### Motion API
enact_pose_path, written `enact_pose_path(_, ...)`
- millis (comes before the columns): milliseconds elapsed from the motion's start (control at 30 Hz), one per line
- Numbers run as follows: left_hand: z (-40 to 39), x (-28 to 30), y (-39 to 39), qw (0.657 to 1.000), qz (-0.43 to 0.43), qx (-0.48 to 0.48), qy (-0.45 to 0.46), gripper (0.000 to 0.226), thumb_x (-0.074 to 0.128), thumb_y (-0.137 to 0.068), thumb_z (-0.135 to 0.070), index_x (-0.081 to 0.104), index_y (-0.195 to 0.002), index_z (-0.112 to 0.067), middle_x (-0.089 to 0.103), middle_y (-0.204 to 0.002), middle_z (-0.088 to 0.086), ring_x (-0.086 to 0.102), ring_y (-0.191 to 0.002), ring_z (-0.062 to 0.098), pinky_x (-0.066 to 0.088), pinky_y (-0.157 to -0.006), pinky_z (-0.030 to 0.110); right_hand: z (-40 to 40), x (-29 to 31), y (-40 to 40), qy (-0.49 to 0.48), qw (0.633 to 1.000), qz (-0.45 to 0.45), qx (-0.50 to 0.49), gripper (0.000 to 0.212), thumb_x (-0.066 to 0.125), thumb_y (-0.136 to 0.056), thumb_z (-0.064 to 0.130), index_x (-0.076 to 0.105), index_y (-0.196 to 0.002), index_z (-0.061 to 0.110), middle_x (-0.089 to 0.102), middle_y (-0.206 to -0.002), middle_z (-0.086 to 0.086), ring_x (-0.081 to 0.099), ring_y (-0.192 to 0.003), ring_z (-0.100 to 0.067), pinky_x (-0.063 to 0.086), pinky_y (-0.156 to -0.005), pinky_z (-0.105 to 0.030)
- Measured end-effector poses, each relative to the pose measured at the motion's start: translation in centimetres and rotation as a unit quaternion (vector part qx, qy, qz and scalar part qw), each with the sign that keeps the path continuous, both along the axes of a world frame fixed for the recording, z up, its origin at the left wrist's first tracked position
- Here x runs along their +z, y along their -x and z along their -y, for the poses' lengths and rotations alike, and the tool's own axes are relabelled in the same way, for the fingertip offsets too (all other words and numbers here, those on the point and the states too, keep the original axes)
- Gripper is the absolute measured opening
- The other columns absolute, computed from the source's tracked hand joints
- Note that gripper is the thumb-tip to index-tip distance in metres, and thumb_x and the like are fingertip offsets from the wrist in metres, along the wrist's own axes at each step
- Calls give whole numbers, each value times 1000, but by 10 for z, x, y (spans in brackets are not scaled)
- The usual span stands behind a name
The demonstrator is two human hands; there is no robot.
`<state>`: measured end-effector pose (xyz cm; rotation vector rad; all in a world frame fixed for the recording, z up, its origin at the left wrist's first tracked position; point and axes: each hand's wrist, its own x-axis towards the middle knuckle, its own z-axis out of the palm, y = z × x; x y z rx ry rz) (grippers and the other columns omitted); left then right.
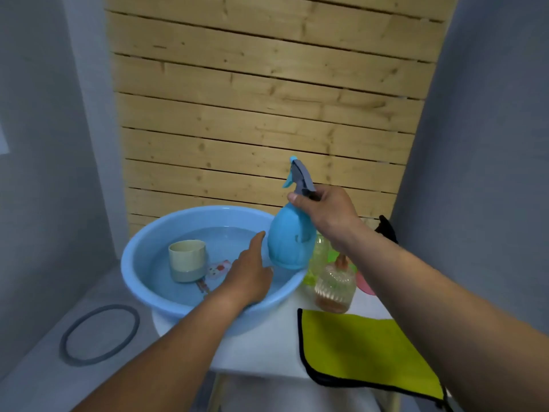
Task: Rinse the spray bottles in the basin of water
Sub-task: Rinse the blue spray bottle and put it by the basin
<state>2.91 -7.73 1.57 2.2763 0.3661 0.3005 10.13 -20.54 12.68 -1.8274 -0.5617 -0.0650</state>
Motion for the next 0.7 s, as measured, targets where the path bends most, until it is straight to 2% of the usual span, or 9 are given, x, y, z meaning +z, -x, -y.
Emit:
enact_pose_path(67,11,-3,-2,1000,2,-12,-10,75,55,-94,-21,12,-154,-34,47,-143,12,47,-129,32,41,-103,40,11,-1,1,5,1000,0,-2,14,73,-87,27,72,-92,14,65,-79,-1,58,-70,-14,43,-60,-28)
enact_pose_path(200,28,-1,-6,997,6,-12,-75,60,51,-95,-26,24,-148,-32,56,-130,11,55,-116,34,48,-94,46,32,-6,5,7,1000,-1,-11,13,71,-88,25,72,-94,14,69,-86,-4,62,-79,-19,49,-69,-33)
enact_pose_path(300,31,-6,-5,993,-15,-7,-117,55,44,-99,-32,23,-150,-30,52,-134,14,52,-120,36,45,-97,48,51,-7,8,13,1000,10,-24,15,72,-88,26,73,-94,12,71,-89,-6,64,-82,-21,50,-73,-37)
enact_pose_path(433,24,-12,-7,995,-36,18,-89,55,40,-100,-42,23,-151,-28,46,-144,14,46,-128,37,40,-104,46,85,-9,9,41,999,11,-31,10,75,-85,28,73,-82,18,69,-75,5,62,-71,-11,48,-66,-29)
enact_pose_path(567,24,-16,-9,995,-38,18,-92,52,38,-100,-45,31,-149,-27,48,-143,11,48,-127,35,41,-101,44,115,-29,12,85,996,-2,-34,22,75,-86,24,71,-90,2,67,-79,-7,62,-75,-20,48,-68,-34)
enact_pose_path(700,23,-17,-9,995,-34,22,-95,49,39,-100,-44,39,-145,-26,50,-143,8,49,-127,31,40,-97,40,130,-63,16,114,992,-17,-54,17,75,-85,19,66,-77,7,58,-68,-2,52,-67,-15,40,-62,-29)
